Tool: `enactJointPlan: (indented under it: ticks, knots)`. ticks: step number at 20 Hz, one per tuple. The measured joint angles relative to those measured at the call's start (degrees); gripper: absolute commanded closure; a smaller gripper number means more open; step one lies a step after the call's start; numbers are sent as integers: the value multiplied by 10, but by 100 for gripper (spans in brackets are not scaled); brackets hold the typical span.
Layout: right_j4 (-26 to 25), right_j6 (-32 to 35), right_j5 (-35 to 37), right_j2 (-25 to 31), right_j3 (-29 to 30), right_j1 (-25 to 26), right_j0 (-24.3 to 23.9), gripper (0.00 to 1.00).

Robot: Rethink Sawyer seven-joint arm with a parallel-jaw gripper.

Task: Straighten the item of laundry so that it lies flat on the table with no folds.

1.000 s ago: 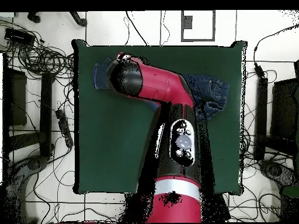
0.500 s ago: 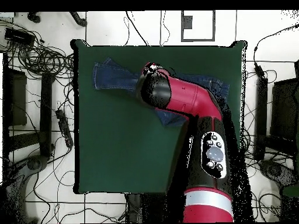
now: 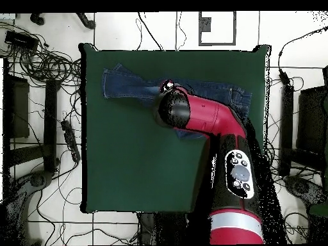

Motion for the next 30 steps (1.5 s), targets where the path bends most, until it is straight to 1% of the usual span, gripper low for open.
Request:
enactJointPlan:
  ticks: [9, 15, 30]
  knots:
    - [-3, 0, -10, 27, 42, -12, -26, 0]
    - [-30, 0, -13, 41, 55, -12, -49, 0]
    - [-101, 0, -27, 84, 70, -8, -133, 0]
